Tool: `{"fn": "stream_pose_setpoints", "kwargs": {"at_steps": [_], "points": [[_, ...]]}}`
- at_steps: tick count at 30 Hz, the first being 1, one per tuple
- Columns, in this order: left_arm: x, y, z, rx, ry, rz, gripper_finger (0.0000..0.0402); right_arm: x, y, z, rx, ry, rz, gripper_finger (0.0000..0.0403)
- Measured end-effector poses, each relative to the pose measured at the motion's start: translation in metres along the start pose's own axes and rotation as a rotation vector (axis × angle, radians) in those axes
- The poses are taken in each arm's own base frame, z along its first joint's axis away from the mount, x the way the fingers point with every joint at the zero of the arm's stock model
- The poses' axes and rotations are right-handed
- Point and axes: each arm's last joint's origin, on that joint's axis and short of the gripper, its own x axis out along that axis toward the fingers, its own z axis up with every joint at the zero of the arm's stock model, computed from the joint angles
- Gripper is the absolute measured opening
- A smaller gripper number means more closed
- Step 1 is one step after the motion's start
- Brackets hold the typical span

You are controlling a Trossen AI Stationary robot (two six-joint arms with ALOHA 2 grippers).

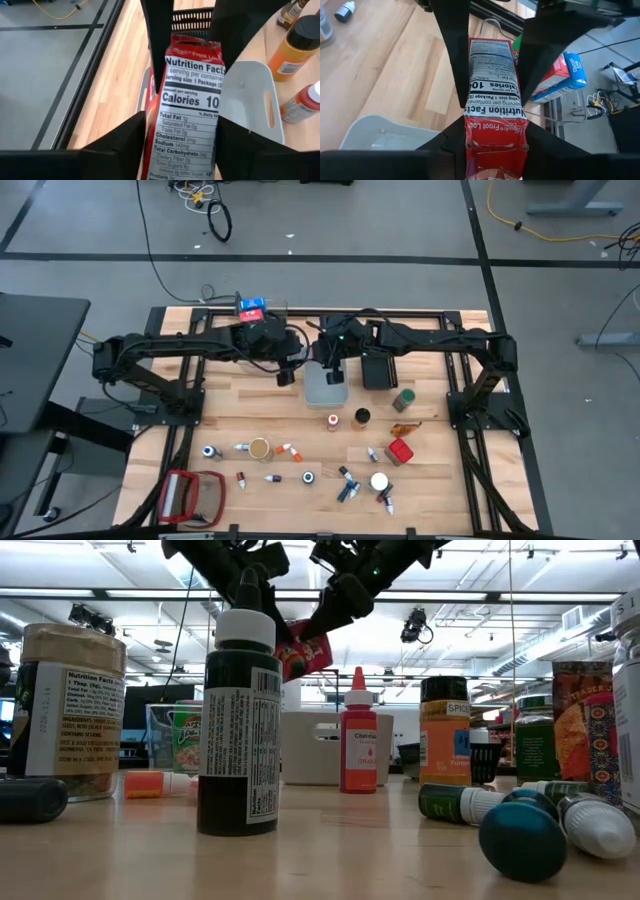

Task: Pick & Place Kitchen Items
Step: Put the right red cereal box into the transparent bin

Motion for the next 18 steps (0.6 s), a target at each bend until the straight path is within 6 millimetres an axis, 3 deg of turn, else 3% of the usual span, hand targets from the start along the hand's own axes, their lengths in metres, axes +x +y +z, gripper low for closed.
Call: {"fn": "stream_pose_setpoints", "kwargs": {"at_steps": [7,13,18], "points": [[-0.0001,0.0002,0.0001,-0.015,-0.001,0.004,0.0151,0.0,0.0,0.0002,0.003,-0.001,-0.001,0.0143],[-0.0002,0.0001,0.0002,-0.014,-0.002,0.0,0.0165,-0.0018,0.0019,0.0012,0.042,0.005,-0.003,0.0144],[-0.0009,0.0007,0.0018,-0.011,-0.018,0.008,0.0164,-0.0082,0.007,0.0066,0.016,0.051,-0.111,0.0144]]}}
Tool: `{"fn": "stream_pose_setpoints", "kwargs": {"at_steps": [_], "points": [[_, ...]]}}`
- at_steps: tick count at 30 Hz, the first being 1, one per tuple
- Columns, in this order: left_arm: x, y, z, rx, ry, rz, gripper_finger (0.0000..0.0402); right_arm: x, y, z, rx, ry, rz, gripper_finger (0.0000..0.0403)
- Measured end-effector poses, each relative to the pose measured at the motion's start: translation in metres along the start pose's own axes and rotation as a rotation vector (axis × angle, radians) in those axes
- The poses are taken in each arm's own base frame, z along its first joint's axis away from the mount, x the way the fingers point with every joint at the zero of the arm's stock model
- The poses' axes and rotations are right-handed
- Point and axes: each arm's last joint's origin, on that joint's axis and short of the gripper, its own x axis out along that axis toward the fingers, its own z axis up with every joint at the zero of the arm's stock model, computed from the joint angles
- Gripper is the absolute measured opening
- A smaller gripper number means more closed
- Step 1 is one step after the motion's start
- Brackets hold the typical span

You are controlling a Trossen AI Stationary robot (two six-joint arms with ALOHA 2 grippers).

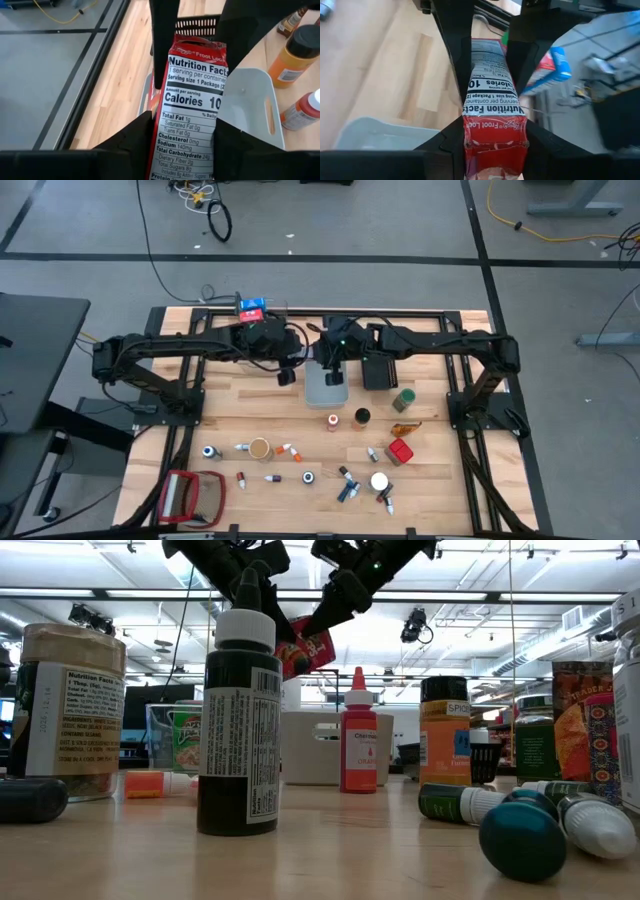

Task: Pick & Place Kitchen Items
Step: Put the right red cereal box into the transparent bin

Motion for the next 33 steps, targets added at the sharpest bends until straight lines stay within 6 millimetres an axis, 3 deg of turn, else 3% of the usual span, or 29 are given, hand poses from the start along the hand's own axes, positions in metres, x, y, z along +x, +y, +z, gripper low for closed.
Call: {"fn": "stream_pose_setpoints", "kwargs": {"at_steps": [11,18,27,33], "points": [[0.0,0.0,0.004,0.016,-0.044,-0.009,0.0161,-0.01,0.018,0.011,-0.042,0.03,-0.081,0.0152],[0.0,-0.001,0.004,0.021,-0.05,-0.015,0.0156,-0.01,0.018,0.011,0.052,0.034,-0.1,0.0166],[0.001,-0.001,0.004,0.044,-0.047,-0.014,0.0162,-0.01,0.019,0.01,-0.053,0.047,-0.086,0.0167],[0.0,-0.001,0.004,0.044,-0.049,-0.017,0.0156,-0.011,0.02,0.01,-0.034,0.049,-0.083,0.0167]]}}
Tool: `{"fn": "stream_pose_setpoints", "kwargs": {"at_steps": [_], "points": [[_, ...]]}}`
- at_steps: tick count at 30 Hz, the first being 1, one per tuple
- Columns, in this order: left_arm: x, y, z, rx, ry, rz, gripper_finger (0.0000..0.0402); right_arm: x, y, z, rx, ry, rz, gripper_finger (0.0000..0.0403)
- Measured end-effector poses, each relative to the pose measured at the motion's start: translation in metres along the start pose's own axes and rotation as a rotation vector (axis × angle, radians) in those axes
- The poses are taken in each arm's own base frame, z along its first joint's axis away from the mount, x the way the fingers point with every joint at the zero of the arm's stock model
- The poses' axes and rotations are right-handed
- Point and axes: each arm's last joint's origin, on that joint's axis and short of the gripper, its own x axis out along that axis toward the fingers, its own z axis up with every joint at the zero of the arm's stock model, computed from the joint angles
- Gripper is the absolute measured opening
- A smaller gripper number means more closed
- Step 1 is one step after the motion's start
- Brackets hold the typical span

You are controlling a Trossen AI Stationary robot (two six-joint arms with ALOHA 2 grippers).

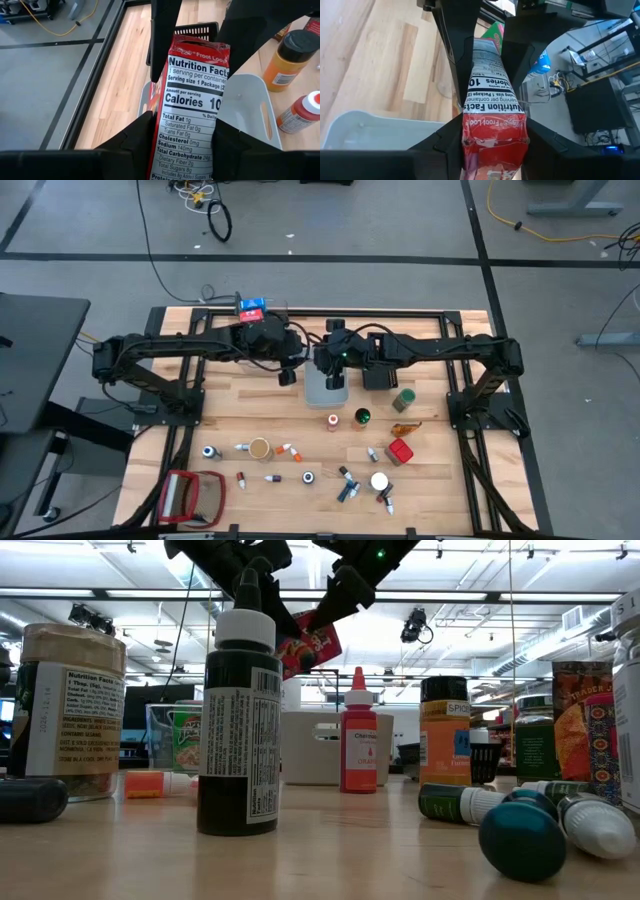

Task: Pick & Place Kitchen Items
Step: Put the right red cereal box into the transparent bin

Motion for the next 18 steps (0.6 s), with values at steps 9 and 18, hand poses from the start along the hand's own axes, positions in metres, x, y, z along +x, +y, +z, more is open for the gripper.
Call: {"fn": "stream_pose_setpoints", "kwargs": {"at_steps": [9,18], "points": [[0.0002,-0.0003,0.0,0.001,-0.001,-0.003,0.0163,-0.0014,0.0027,0.0001,-0.003,0.01,0.01,0.017],[0.0001,-0.0005,-0.0015,-0.003,0.015,-0.004,0.016,-0.0021,0.0058,-0.0036,0.012,0.061,0.014,0.0206]]}}
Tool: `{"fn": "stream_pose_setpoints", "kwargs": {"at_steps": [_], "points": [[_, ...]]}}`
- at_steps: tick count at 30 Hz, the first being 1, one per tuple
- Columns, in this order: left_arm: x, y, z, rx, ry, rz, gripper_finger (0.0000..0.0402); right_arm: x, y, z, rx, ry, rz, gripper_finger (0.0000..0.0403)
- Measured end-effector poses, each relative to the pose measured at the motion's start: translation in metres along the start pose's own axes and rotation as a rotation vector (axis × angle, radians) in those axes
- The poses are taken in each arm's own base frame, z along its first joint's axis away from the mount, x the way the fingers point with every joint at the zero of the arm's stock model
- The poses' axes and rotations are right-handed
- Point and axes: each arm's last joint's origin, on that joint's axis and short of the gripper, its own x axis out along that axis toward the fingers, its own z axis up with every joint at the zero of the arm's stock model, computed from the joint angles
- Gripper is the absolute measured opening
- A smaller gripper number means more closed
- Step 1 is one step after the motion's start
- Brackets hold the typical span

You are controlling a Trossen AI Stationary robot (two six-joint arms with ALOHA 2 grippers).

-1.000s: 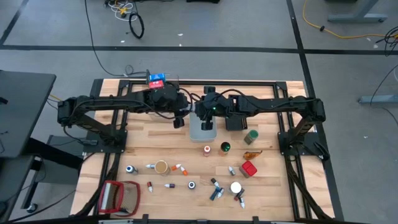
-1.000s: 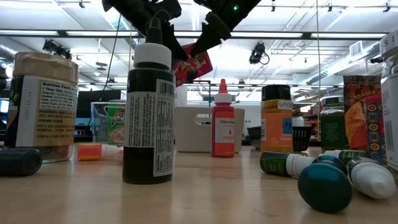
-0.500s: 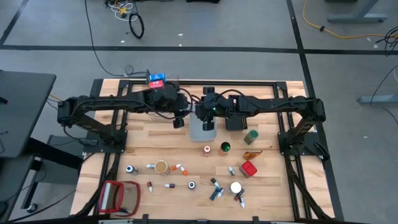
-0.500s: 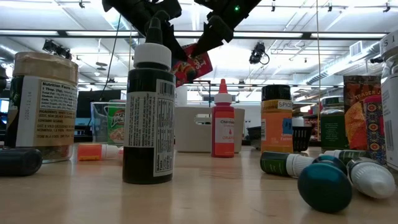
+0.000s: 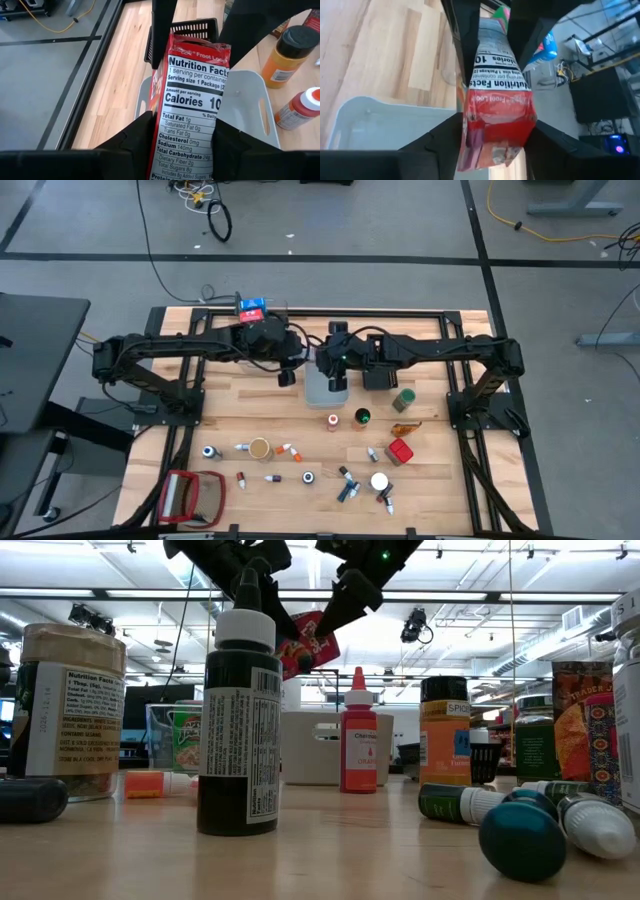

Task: Pick & Place Kitchen Items
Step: Put the right red cereal box into the transparent bin

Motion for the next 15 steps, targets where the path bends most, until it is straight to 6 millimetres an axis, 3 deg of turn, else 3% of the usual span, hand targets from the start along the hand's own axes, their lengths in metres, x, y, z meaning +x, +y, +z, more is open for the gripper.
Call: {"fn": "stream_pose_setpoints", "kwargs": {"at_steps": [8,11,15], "points": [[0.0,0.0,0.0,-0.004,0.0,0.009,0.0159,-0.01,0.011,-0.006,0.01,0.125,-0.058,0.0237],[-0.003,0.001,0.002,0.002,-0.017,0.012,0.0156,-0.026,0.012,-0.01,0.052,0.167,-0.036,0.024],[-0.015,0.003,0.007,-0.004,-0.07,0.02,0.0161,-0.061,-0.001,-0.016,0.213,0.149,-0.033,0.0236]]}}
